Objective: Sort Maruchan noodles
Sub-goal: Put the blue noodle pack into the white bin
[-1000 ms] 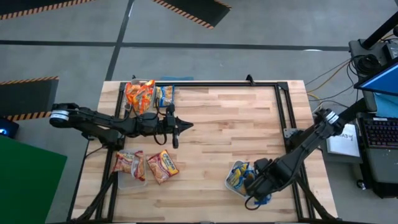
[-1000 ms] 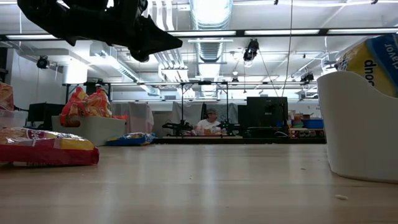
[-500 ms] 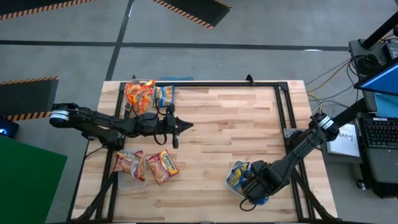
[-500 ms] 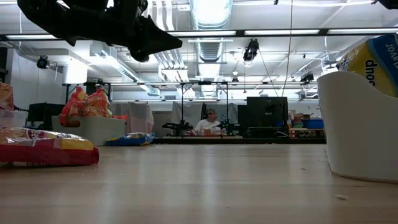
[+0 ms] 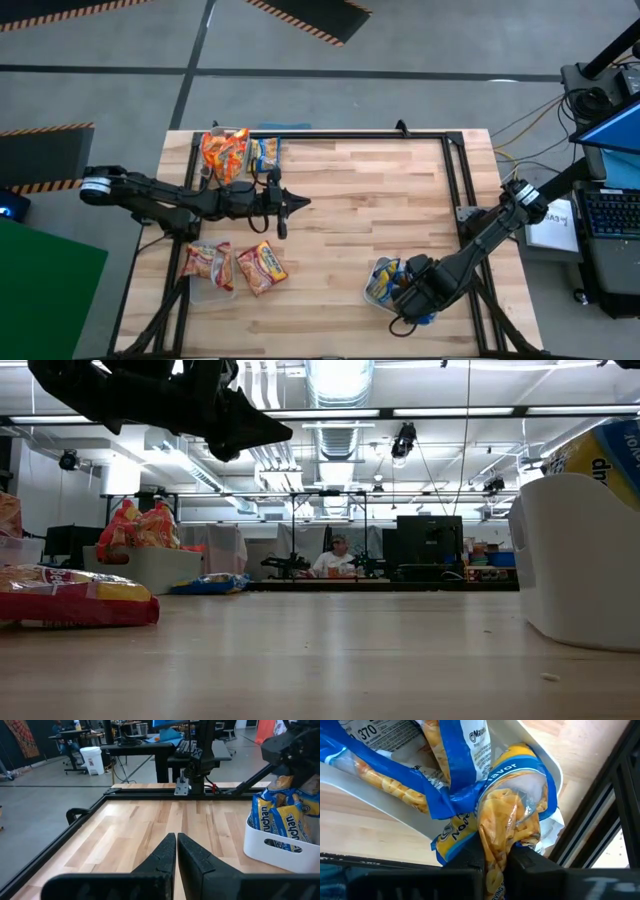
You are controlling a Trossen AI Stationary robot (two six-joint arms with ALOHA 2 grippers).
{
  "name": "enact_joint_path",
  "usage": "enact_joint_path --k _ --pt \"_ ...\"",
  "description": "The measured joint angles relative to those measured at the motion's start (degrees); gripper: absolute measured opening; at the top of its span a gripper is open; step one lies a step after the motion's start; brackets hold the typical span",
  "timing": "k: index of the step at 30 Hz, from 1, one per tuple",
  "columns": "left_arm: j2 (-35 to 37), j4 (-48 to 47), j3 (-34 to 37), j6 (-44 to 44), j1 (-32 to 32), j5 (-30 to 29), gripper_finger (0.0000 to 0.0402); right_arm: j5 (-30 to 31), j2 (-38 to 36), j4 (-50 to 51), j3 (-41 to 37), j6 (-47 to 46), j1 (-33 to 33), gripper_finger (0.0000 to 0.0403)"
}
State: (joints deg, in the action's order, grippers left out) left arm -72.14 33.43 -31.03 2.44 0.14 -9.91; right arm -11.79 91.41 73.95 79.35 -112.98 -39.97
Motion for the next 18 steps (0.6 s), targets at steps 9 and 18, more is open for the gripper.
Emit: enact_joint_path --k 9,18 --pt "0.0 -0.2 0.0 0.0 0.0 0.0 0.0 2.9 0.0 0.4 0.0 -0.4 0.0 0.0049" --pt "0.0 -0.3 0.0 0.0 0.0 0.0 0.0 2.4 -0.7 0.8 0.0 0.3 0.0 0.0115"
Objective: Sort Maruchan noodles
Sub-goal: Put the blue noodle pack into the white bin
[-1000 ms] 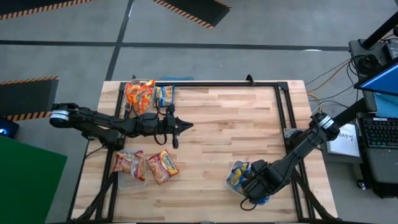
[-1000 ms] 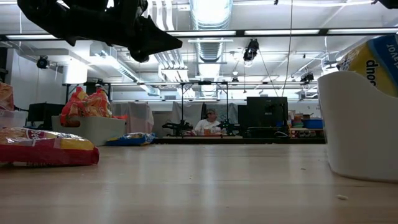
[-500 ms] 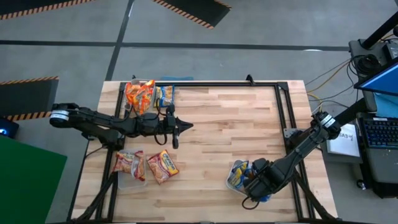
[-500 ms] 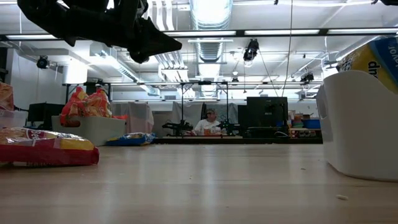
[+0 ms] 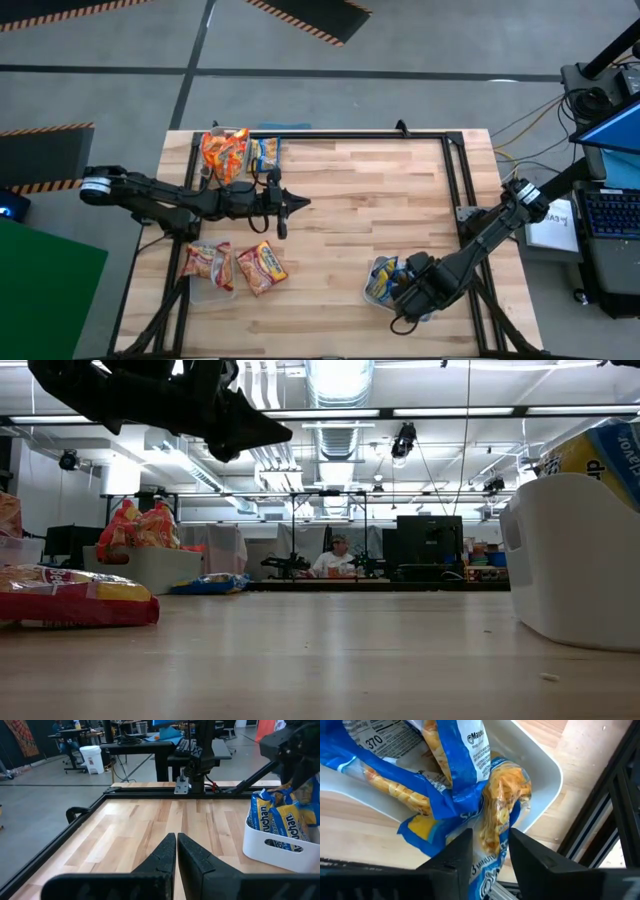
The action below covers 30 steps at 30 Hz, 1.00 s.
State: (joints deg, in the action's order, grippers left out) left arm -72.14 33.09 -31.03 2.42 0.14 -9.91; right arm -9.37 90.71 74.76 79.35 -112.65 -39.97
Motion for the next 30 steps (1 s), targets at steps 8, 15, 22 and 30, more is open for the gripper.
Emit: enact_joint_path --k 8,15,22,30 --pt "0.0 -0.3 0.0 0.0 0.0 0.0 0.0 0.4 -2.4 0.0 0.0 0.1 0.0 0.0116" --pt "0.0 -1.1 0.0 0.0 0.0 0.0 0.0 3.2 -0.5 -2.5 -0.6 1.2 0.0 0.0066" --pt "0.0 -1.4 0.0 -0.2 -0.2 0.0 0.0 3.4 5.6 -6.0 -0.9 4.6 0.0 0.0013" --pt "0.0 -1.4 0.0 -0.6 -0.8 0.0 0.0 2.5 7.8 -5.5 -0.9 8.8 0.3 0.0009"
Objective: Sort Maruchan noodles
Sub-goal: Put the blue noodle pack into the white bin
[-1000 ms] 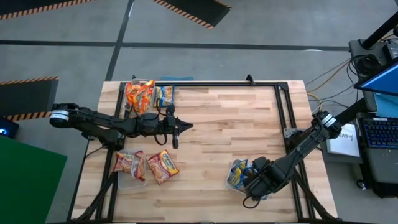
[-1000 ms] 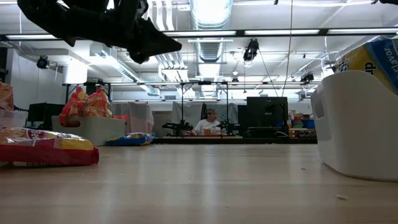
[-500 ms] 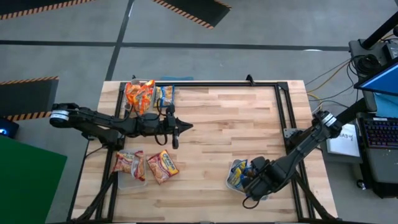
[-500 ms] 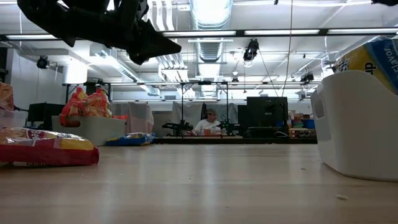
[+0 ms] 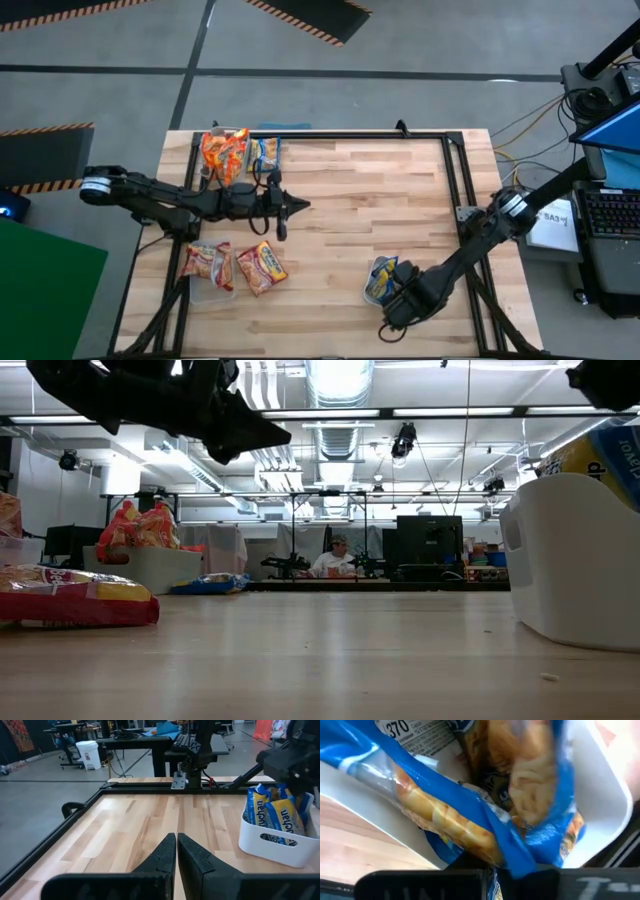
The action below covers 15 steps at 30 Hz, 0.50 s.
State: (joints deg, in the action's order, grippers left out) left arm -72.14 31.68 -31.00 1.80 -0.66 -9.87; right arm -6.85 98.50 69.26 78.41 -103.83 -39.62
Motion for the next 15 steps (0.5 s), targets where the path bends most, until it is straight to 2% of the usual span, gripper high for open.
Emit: enact_joint_path --k 7,15 --pt "0.0 0.3 0.0 -0.2 -1.1 0.0 0.0 1.6 -4.6 3.5 0.0 -0.2 0.0 0.0009" --pt "0.4 1.0 0.0 -0.8 -1.6 0.0 0.0 8.9 -10.0 5.9 0.0 1.3 0.0 0.0009"
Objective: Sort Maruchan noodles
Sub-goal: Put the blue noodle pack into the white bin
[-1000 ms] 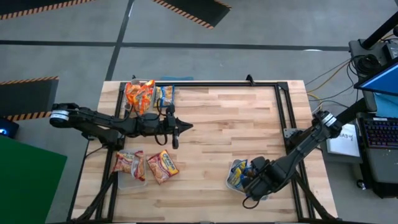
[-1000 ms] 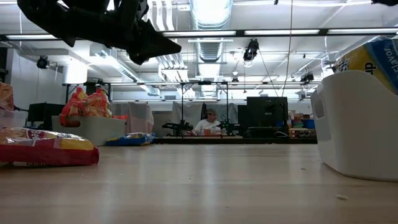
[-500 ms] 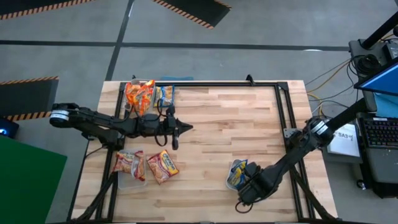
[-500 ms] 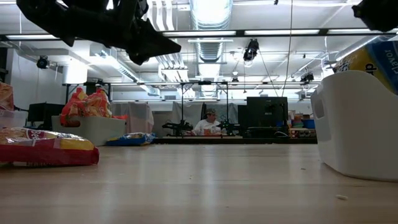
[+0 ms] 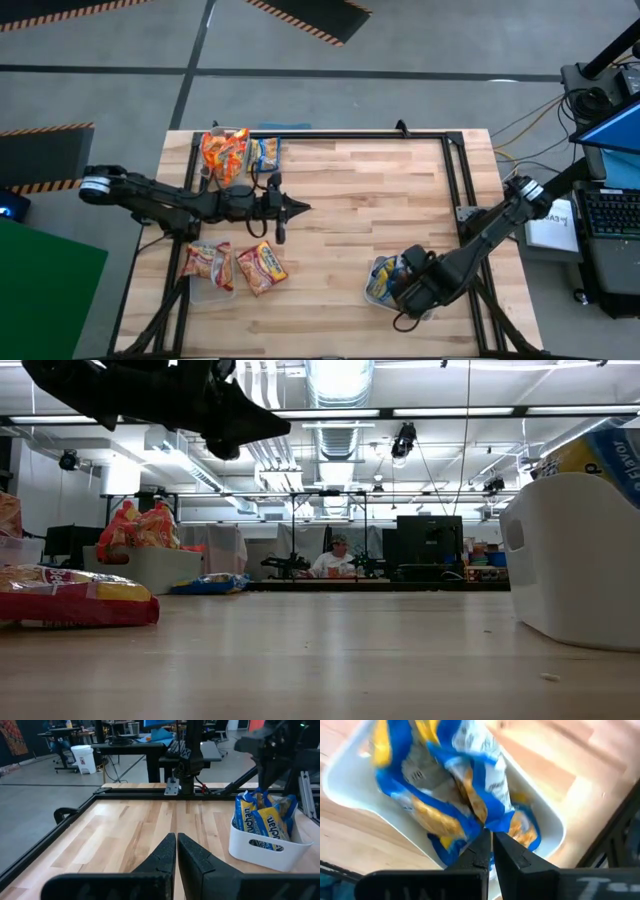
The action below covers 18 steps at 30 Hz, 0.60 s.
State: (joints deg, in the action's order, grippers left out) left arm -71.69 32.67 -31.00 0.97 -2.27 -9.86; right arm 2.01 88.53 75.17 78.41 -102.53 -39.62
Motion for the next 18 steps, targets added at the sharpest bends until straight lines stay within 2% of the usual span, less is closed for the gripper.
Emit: enact_joint_path --k 3,7,9,18 --pt "0.3 0.0 0.0 -0.1 -0.4 0.0 0.0 5.1 -1.9 0.1 0.0 2.3 0.0 0.0009" --pt "0.4 0.0 0.0 -0.1 -0.8 0.0 0.0 16.6 -3.4 0.0 0.0 8.8 0.3 0.0009" --pt "0.4 0.0 0.0 -0.1 -0.8 0.0 0.0 20.5 -4.0 0.0 0.0 11.9 1.0 0.0009" --pt "0.4 -0.1 0.0 -1.3 -0.9 0.0 0.0 26.7 -4.2 -4.4 -1.1 32.0 8.6 0.0009"
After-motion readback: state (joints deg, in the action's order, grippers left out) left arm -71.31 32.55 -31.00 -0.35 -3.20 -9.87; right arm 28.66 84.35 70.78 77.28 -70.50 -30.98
